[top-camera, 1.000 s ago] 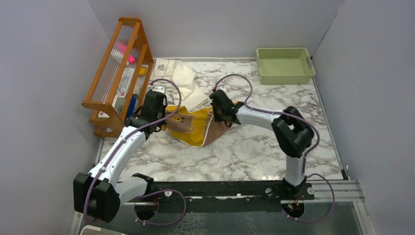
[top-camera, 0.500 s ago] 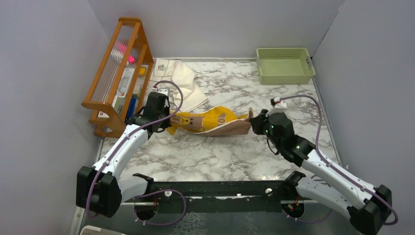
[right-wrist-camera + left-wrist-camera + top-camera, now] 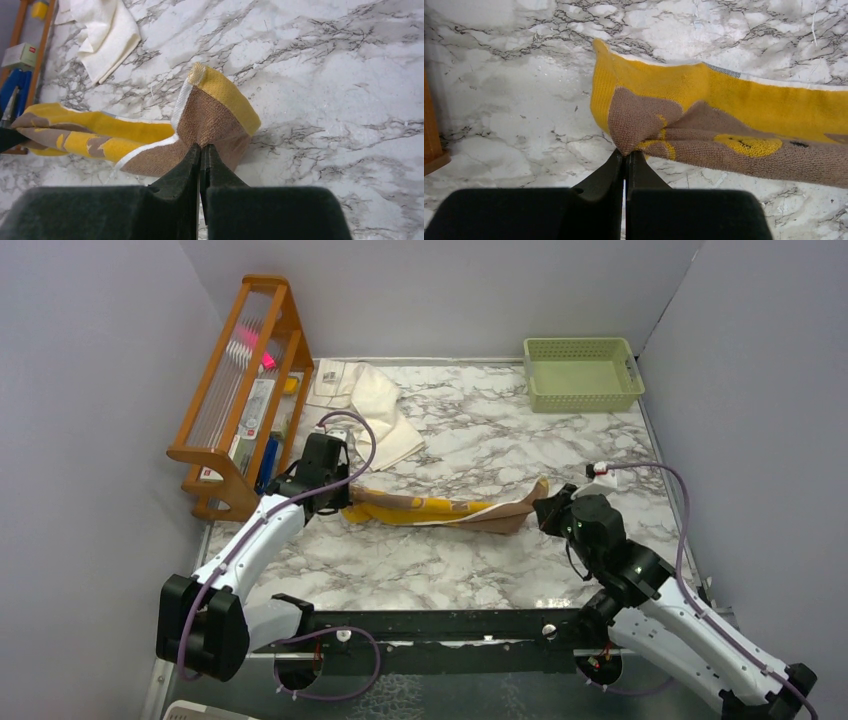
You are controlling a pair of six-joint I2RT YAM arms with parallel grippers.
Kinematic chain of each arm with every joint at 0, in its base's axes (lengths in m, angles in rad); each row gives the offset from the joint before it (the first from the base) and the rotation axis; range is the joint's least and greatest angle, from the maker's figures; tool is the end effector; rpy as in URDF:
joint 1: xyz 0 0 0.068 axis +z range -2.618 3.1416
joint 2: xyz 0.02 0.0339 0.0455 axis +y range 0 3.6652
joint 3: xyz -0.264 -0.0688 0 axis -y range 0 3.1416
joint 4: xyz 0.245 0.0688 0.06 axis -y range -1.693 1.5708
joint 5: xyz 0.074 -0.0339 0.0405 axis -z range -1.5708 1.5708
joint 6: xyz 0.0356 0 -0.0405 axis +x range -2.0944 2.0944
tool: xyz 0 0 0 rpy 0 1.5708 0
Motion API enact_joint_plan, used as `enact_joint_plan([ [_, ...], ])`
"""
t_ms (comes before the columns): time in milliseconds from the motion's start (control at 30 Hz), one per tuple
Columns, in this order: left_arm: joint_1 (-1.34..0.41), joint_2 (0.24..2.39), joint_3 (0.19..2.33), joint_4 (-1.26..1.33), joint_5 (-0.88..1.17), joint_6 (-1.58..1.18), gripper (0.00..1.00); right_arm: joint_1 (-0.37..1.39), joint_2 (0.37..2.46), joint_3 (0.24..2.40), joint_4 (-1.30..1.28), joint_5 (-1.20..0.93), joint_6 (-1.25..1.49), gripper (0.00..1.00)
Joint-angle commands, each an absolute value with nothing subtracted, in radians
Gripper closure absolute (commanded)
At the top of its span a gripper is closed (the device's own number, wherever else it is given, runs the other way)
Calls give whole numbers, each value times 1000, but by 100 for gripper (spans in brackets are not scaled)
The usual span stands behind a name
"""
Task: Roll the towels
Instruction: Flatten out the towel at the center of the board.
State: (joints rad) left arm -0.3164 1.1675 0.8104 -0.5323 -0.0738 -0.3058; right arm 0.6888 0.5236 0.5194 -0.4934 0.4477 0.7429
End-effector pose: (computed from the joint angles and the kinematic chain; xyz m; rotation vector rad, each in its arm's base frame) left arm 0.2250 -0.0709 0.2418 -0.0192 2.4654 -0.1809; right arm 0.1100 0.0706 0.2538 0.3290 2.0173 0.4427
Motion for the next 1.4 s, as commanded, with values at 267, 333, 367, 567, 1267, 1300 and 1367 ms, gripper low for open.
enact_joint_plan([
  [267,-316,1317,1224,-576,-120,-224,98,688,845,856,-199,562,431,99],
  [333,-315,1315,1296,-590,-142,-205,98,689,840,909,-194,569,404,99],
  [367,-317,1305,1313,-592,-148,-202,98,689,827,923,-202,572,398,99],
  [567,-316,1193,1053,-590,-65,-273,94,689,636,792,-431,553,574,99],
  [1267,-277,1370,1091,-548,-136,-197,6,631,937,774,-190,505,438,0],
  [1300,-256,1376,1096,-549,-135,-186,6,589,1002,802,-209,421,439,0],
  [1367,-209,1393,1101,-546,-116,-166,5,479,1131,846,-235,204,445,0],
])
